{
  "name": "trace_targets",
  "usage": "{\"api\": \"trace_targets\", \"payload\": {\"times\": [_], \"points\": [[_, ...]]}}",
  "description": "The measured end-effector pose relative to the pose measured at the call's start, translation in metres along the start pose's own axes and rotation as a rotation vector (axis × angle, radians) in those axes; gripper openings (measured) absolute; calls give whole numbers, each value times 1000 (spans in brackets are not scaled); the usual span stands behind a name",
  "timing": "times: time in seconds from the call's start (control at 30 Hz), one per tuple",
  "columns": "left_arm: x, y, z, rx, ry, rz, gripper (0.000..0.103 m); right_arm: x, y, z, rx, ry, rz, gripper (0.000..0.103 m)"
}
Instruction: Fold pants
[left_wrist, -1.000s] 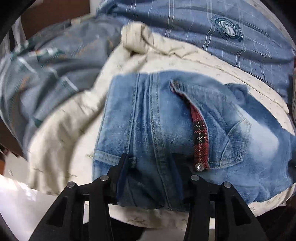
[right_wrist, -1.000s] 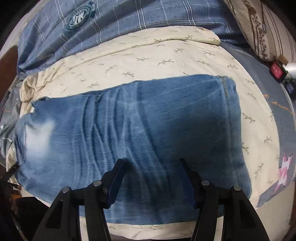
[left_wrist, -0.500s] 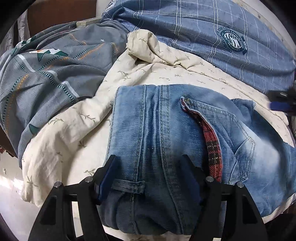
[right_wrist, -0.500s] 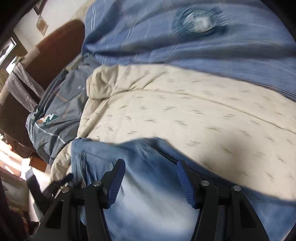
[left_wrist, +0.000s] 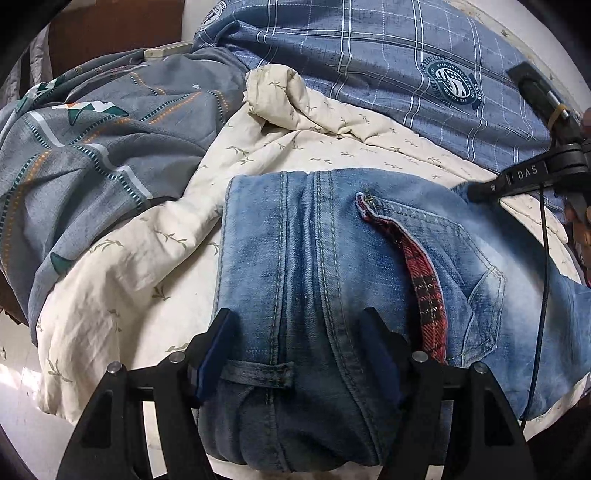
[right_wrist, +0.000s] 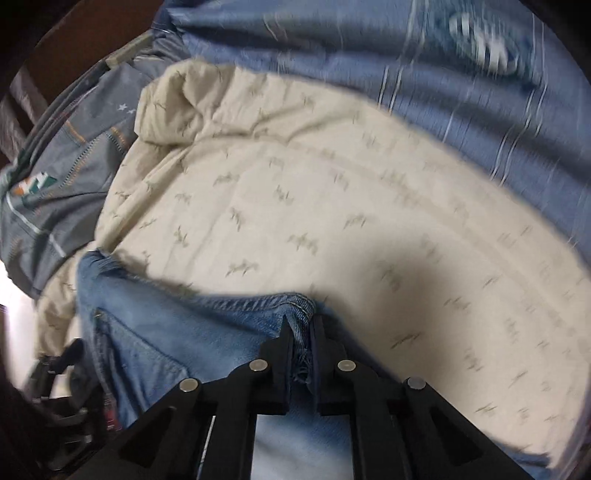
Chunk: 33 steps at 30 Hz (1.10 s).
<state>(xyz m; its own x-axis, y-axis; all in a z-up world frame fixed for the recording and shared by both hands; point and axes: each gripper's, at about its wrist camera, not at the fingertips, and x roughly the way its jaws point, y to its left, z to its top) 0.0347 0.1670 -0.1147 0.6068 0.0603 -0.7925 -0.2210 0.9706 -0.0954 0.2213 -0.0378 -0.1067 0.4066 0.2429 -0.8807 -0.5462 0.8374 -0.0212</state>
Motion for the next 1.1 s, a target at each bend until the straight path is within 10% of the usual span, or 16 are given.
{"api": "trace_targets", "payload": {"times": [0.2, 0.43, 0.63, 0.73, 0.8, 1.1], "points": [[-1, -2, -1, 10, -8, 9, 72, 28, -15, -6, 63, 13, 9, 10], [-1, -3, -1, 0, -18, 22, 72, -53, -46, -36, 200, -205, 99, 34], [-3, -5, -1, 11, -30, 32, 73, -59, -42, -107, 285, -189, 366, 53], [-4, -8, 0, 32, -33, 60, 74, -9, -69, -132, 421, -70, 310, 41], [-7, -12, 2, 47, -37, 90, 74, -10, -95, -144, 533, -119, 398, 42], [-32, -40, 2, 105, -84, 79, 74, -93, -202, -209, 685, -331, 308, 53]]}}
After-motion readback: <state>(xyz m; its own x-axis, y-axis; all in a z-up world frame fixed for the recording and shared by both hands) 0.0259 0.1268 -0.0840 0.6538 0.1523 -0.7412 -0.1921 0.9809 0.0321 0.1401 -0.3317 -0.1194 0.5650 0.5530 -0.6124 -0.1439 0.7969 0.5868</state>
